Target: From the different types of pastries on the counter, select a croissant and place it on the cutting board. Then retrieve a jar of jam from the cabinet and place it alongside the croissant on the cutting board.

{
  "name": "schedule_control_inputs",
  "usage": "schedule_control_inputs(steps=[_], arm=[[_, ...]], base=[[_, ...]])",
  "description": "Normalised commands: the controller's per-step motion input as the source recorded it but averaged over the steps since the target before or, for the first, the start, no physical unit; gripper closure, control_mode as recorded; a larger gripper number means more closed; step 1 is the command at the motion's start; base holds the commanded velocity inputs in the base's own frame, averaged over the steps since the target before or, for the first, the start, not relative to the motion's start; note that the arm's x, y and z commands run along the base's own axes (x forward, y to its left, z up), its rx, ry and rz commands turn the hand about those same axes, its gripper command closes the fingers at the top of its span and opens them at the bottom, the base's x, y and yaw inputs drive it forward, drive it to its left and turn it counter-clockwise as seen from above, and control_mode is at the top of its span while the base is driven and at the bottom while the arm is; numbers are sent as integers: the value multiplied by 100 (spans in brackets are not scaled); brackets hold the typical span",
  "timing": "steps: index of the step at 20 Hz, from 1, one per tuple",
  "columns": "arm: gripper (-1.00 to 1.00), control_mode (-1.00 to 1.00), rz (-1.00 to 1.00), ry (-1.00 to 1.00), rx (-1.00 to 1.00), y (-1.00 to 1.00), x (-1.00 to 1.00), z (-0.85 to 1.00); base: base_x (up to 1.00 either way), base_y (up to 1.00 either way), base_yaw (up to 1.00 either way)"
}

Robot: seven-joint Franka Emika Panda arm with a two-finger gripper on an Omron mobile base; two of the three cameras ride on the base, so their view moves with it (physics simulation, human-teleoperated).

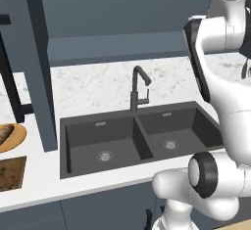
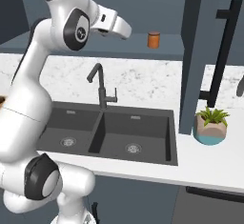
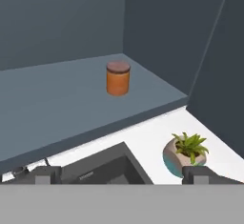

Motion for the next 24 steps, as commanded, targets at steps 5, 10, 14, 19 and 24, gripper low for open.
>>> schedule_control_inputs(steps=[5,10,14,19,24], arm=[[-100,-100,0,0,0,-41,70,-16],[-100,-100,0,0,0,-55,48,-1],[-100,-100,1,-1,1,-28,45,0],[-100,-100,3,6,6,0,56,2],[-100,-100,5,-2,2,-28,69,-4]], base=[[0,0,0],[0,0,0],[0,0,0],[0,0,0],[0,0,0]])
